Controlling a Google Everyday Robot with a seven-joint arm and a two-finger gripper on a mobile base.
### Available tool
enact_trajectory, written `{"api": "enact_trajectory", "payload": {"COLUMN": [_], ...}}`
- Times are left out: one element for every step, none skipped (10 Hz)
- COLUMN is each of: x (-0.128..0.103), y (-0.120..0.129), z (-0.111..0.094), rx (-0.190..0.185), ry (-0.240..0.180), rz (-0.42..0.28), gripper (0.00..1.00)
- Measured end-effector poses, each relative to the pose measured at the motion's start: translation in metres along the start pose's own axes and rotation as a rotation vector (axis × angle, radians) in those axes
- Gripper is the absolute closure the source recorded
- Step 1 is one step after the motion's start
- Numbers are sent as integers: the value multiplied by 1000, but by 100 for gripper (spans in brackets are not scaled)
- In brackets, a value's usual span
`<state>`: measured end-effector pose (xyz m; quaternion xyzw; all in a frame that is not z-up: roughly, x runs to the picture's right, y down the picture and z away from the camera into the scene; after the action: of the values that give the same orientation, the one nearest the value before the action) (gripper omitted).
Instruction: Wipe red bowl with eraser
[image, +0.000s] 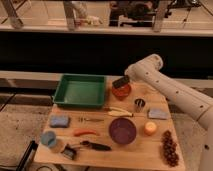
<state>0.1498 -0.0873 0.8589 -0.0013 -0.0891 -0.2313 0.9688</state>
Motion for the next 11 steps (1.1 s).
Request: {"api": "enact_trajectory", "payload": {"x": [-2, -6, -7, -7, -8, -10, -12, -12, -12, -11, -10], "y": [0, -1, -2, -1, 0, -2, -3, -6, -7, -8, -8], "z": [0, -1, -1, 0, 1, 3, 5, 8, 10, 11, 12], "rx": [1, 2, 1, -5, -13, -16, -18, -20, -21, -21, -21], "ry": [-7, -15, -18, -20, -19, -9, -3, 7, 13, 19, 22], "rz": [2, 0, -3, -2, -6, -8, -9, -9, -8, -7, -6], "gripper": [100, 99, 93, 86, 73, 63, 55, 43, 33, 24, 21]}}
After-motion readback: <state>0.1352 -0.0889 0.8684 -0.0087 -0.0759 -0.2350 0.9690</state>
